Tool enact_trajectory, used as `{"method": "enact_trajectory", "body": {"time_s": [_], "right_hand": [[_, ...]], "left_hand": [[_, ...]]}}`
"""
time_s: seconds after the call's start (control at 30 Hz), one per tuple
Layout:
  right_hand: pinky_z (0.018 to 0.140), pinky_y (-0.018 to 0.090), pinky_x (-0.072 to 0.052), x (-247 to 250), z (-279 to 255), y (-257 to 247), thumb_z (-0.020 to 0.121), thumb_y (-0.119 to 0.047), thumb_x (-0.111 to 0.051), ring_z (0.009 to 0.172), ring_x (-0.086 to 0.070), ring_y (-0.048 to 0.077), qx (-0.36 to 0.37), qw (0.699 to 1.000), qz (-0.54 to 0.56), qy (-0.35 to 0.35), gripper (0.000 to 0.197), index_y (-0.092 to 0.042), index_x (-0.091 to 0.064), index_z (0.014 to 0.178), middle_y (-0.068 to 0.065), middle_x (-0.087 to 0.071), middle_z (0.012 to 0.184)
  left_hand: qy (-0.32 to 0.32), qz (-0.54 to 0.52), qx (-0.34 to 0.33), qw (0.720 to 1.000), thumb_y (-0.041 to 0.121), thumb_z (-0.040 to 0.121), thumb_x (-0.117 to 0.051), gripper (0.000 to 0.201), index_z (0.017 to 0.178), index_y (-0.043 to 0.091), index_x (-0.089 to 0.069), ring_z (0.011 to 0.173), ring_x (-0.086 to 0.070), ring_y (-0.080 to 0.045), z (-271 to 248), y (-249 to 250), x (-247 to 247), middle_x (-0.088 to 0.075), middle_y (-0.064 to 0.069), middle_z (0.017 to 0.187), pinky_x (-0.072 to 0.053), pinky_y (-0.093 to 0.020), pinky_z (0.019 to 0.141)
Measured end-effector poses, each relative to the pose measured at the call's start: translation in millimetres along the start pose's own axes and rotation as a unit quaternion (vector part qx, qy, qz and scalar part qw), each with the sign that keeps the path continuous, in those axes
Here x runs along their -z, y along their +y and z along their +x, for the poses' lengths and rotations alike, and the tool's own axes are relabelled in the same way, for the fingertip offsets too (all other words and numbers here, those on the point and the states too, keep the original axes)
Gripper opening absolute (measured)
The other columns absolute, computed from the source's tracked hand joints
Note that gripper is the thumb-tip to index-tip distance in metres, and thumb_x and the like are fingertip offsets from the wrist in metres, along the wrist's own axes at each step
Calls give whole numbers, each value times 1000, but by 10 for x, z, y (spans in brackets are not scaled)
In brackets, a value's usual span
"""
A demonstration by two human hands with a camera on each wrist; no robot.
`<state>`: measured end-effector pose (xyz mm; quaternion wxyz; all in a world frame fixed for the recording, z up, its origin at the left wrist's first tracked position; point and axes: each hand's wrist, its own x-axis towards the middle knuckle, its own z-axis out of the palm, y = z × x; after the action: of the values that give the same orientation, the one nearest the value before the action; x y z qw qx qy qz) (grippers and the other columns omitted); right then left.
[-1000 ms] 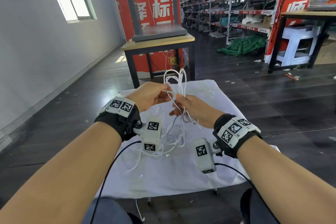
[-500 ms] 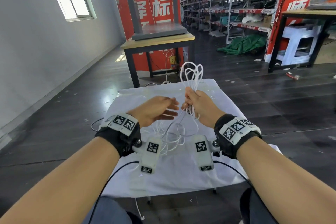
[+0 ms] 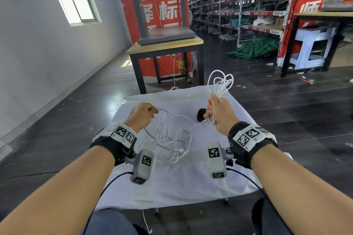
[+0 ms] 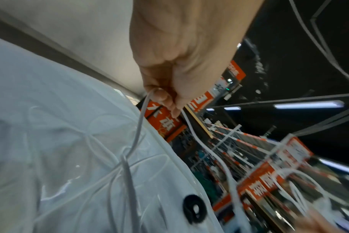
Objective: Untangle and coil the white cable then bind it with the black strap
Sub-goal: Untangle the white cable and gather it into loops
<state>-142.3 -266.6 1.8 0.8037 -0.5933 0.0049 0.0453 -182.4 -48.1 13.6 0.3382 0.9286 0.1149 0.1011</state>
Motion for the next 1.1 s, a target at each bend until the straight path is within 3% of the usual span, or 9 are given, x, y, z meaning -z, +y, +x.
{"method": "enact_trajectory", "body": {"time_s": [0.1,0.2,0.3,0.5,0.63,0.73,0.83,0.93,1.1], "right_hand": [[33,13,-32,99,6,2,103,-26,-35,48,-33,10,14,995,-94,4,35,-16,-40,70,-1,-36,62],[34,15,-33,140,7,17,103,-26,-34,49,-35,10,12,991,-131,3,35,-18,-39,70,-2,-37,63],[36,17,-27,97,22,51,104,-28,-32,44,-27,10,1,993,-115,-9,34,-15,-36,72,0,-30,60],[33,17,-23,49,9,57,104,-25,-32,37,-24,5,-2,998,-65,-21,33,-14,-34,73,-1,-25,58],[33,16,-22,-23,-36,28,103,-22,-32,36,-22,5,-1,999,-29,-22,32,-15,-33,72,-2,-23,56],[32,16,-22,-67,-37,1,103,-21,-33,32,-23,3,11,1000,-18,-14,32,-15,-33,72,-2,-24,55],[34,16,-23,-50,-34,-42,103,-23,-33,34,-24,4,20,1000,-23,-2,31,-14,-35,73,-2,-27,56],[36,17,-30,44,8,-41,104,-26,-30,35,-35,7,10,999,-34,3,36,-16,-35,70,-2,-36,52],[63,34,-38,201,123,122,100,-31,-36,64,-41,22,51,953,-298,34,33,-17,-39,71,3,-45,71]], "left_hand": [[87,35,57,994,4,98,-37,29,103,2,-66,92,-58,-34,100,-309,124,-62,-19,115,-46,-37,80],[108,100,91,985,1,96,-38,31,105,4,-67,107,-56,-34,140,-554,194,-59,-17,123,-41,-32,87],[105,133,54,984,3,96,-41,28,106,4,-67,108,-54,-34,107,-571,116,-56,-20,121,-39,-35,95],[39,195,-85,976,4,94,-44,34,120,19,-59,133,-36,-24,10,-309,-80,-47,-1,137,-26,-39,107],[-33,95,-209,973,7,97,-47,29,120,17,-60,116,-49,-10,-129,101,-257,-55,2,130,-29,-16,96],[-177,53,-196,963,26,100,-46,28,123,21,-61,114,-55,-8,-265,312,-434,-60,3,129,-37,-19,97],[-313,23,-129,941,47,96,-46,34,104,23,-69,116,-55,-9,-392,352,-542,-64,8,124,-38,-28,105],[-376,-56,-88,921,33,95,-55,26,86,10,-63,94,-62,-9,-454,323,-504,-71,-1,96,-42,-28,101],[-373,-127,-53,917,16,96,-55,13,96,11,-66,58,-54,-6,-474,242,-202,-56,2,66,-52,-30,87]]}}
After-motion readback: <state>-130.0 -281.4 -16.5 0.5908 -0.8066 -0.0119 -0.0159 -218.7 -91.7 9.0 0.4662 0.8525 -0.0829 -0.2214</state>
